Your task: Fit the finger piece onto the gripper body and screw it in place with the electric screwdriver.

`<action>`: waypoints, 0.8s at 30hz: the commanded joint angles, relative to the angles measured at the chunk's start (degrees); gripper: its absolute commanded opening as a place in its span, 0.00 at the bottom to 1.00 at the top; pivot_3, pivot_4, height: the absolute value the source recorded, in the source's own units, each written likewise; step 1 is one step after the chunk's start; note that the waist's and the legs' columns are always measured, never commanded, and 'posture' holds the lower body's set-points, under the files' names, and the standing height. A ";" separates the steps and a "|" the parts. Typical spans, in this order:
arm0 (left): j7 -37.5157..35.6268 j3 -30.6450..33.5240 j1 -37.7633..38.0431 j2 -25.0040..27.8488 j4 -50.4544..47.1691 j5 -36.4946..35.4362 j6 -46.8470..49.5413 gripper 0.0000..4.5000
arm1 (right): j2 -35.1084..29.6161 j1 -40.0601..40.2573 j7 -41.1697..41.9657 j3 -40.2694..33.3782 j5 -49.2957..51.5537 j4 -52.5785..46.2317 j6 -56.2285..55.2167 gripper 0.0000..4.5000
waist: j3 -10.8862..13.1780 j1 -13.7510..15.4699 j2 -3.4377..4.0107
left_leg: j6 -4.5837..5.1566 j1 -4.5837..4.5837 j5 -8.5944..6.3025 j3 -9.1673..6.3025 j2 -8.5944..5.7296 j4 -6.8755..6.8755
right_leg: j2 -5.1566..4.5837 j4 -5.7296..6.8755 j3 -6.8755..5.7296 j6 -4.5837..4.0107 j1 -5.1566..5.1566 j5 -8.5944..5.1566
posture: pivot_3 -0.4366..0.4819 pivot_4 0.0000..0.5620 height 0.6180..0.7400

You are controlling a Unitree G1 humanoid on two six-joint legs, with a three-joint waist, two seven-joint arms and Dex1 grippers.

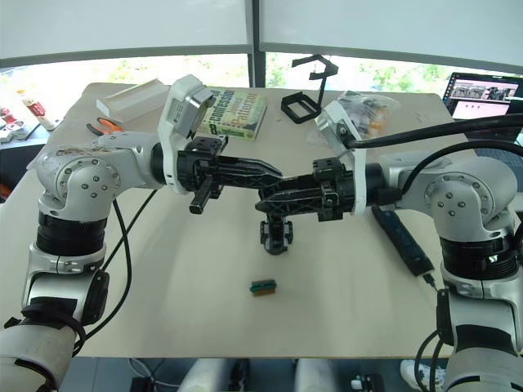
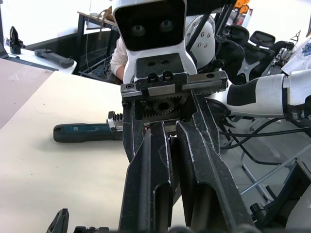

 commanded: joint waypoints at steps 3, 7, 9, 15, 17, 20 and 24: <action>-0.24 1.17 -0.69 0.15 -0.77 0.35 -1.18 0.00 | 0.44 -0.13 0.04 -2.81 -0.36 -0.69 -1.63 0.11 | 0.00 -0.02 0.00 | 0.00 0.01 0.00 0.00 0.00 0.00 | 0.00 0.00 0.00 0.00 0.00 0.00 | 0.48 0.27 1.00; -0.43 0.93 -0.67 0.14 -0.52 0.80 -1.52 0.00 | 0.57 0.09 0.96 -2.85 -1.54 -0.66 -2.73 0.09 | 0.00 -0.01 0.00 | -0.02 0.01 0.01 0.00 0.00 0.00 | 0.00 0.01 -0.01 0.00 0.01 0.00 | 0.48 0.27 1.00; -0.56 0.62 -0.57 0.26 -0.35 1.46 -2.01 0.00 | 0.22 0.76 2.17 -2.46 -2.79 -1.24 -4.38 0.09 | 0.00 -0.01 0.00 | -0.02 0.01 0.01 0.00 0.00 0.00 | 0.00 0.01 -0.01 0.00 0.01 0.00 | 0.48 0.27 1.00; -6.20 -1.72 3.79 4.62 -0.20 8.29 -11.01 0.36 | 1.11 6.09 7.54 -1.15 -10.25 -5.49 -17.67 0.09 | 0.00 -0.19 0.01 | -0.02 0.04 0.01 0.03 -0.10 -0.01 | 0.00 0.00 -0.01 0.01 0.02 -0.01 | 0.48 0.27 1.00; -9.42 -2.39 6.68 7.01 0.86 12.13 -17.13 0.58 | 1.35 8.76 9.32 -0.52 -12.65 -6.71 -21.84 0.09 | 0.00 -0.38 0.01 | -0.08 0.09 0.04 0.04 -0.08 -0.05 | 0.04 0.01 -0.02 0.01 0.03 -0.01 | 0.48 0.27 1.00; -14.18 -4.22 12.34 10.40 2.75 19.26 -28.47 0.89 | 2.00 12.80 11.24 0.07 -15.23 -7.67 -26.30 0.09 | 0.00 -0.58 0.01 | -0.13 0.14 0.07 0.07 -0.07 -0.05 | 0.04 0.04 -0.01 0.00 0.04 -0.01 | 0.48 0.27 1.00; -15.64 -7.65 18.10 9.81 9.02 28.55 -43.26 1.00 | 3.07 15.49 12.21 1.31 -18.10 -6.86 -29.67 0.09 | 0.00 -0.43 0.02 | -0.14 0.27 0.08 0.07 -0.02 -0.05 | 0.05 0.01 -0.01 -0.02 0.18 0.01 | 0.48 0.27 1.00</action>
